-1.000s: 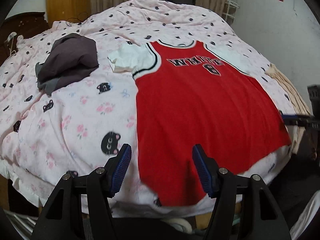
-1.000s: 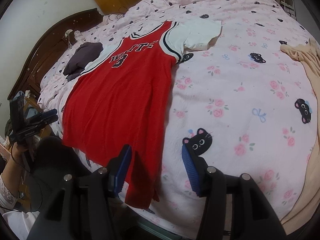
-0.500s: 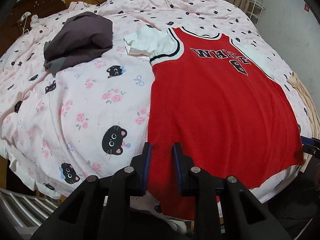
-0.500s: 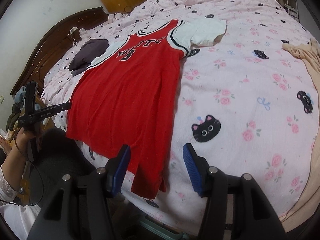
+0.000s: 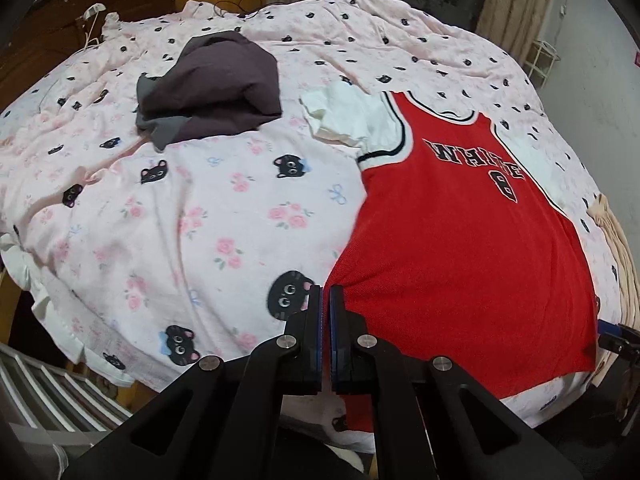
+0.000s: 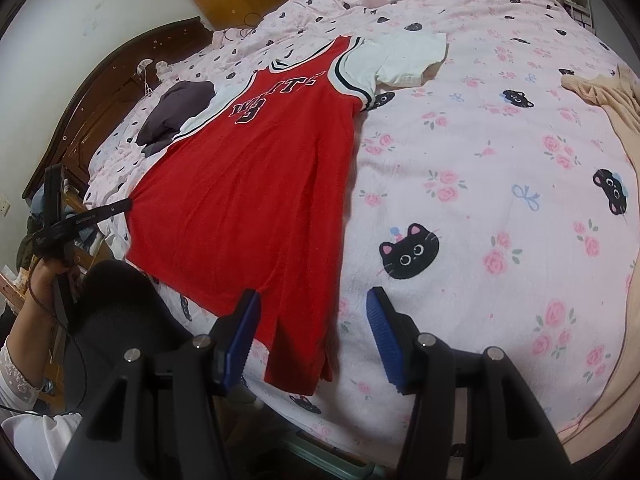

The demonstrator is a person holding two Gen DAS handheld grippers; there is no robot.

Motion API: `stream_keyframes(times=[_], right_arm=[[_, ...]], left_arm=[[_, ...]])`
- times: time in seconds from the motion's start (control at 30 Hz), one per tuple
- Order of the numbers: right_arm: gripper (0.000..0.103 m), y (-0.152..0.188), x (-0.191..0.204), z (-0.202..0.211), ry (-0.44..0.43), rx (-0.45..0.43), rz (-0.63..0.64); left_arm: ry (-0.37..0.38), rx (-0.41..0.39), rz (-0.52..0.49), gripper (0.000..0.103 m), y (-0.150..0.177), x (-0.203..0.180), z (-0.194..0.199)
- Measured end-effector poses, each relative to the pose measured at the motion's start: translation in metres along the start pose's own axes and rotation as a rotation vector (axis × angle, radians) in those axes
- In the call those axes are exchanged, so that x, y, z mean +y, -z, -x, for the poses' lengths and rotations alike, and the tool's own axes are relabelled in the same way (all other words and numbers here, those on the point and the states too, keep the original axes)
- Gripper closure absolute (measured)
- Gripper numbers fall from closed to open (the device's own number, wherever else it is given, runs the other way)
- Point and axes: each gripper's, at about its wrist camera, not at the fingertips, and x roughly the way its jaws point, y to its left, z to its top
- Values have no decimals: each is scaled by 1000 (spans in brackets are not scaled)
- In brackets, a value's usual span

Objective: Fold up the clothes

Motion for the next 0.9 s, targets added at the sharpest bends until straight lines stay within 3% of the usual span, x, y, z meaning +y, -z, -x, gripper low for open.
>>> stream_keyframes(times=[0.23, 0.4, 0.63, 0.77, 0.9], right_arm=[[46, 0, -2, 0, -4, -1, -7], [46, 1, -4, 2, -8, -4, -9], [45, 4, -2, -1, -23, 3, 4], [41, 5, -1, -1, -30, 4, 13], [40, 6, 0, -3, -31, 5, 16]], left_arm=[[-76, 49, -2, 101, 1, 4, -19], [-144, -2, -39, 101, -1, -4, -12], [-189, 30, -27, 101, -1, 0, -21], [-149, 116, -18, 100, -1, 5, -37], [-67, 132, 39, 91, -3, 22, -33]])
